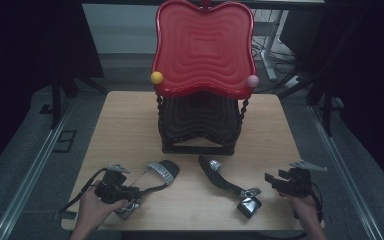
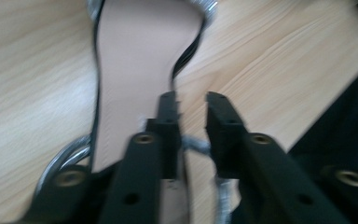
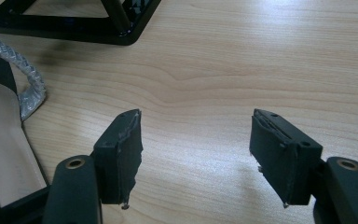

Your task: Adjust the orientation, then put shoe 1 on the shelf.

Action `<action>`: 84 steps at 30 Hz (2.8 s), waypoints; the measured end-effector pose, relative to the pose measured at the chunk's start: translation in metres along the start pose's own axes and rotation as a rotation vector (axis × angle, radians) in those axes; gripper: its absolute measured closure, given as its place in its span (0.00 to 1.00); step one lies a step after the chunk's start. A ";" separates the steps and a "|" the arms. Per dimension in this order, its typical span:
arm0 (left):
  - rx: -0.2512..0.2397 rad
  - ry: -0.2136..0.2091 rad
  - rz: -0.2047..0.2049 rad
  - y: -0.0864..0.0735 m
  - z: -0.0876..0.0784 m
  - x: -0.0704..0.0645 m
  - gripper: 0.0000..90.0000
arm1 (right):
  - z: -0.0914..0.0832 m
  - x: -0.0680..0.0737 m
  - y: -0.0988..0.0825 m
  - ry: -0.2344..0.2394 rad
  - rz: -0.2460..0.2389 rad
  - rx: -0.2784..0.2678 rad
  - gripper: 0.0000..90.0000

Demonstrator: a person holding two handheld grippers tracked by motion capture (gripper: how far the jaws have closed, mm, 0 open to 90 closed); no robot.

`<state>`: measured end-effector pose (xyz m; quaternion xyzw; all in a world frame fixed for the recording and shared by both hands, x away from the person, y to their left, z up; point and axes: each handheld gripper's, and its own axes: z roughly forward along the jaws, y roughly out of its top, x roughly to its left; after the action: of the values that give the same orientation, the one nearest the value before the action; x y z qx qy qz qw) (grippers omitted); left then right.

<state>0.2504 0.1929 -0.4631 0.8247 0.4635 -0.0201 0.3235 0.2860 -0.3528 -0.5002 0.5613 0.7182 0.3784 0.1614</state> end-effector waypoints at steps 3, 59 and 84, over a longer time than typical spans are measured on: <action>-0.020 0.035 0.008 0.006 -0.005 -0.004 0.56 | 0.001 0.000 0.000 -0.004 -0.004 0.003 0.37; 0.235 0.185 -0.084 0.021 0.056 0.022 0.47 | 0.001 -0.002 -0.002 -0.010 -0.023 0.006 0.36; -0.118 -0.140 -0.278 0.005 -0.035 0.076 0.48 | 0.000 -0.004 -0.001 -0.013 -0.009 -0.003 0.36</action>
<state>0.2880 0.2676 -0.4584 0.7288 0.5497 -0.0949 0.3971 0.2862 -0.3571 -0.5020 0.5602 0.7189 0.3753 0.1686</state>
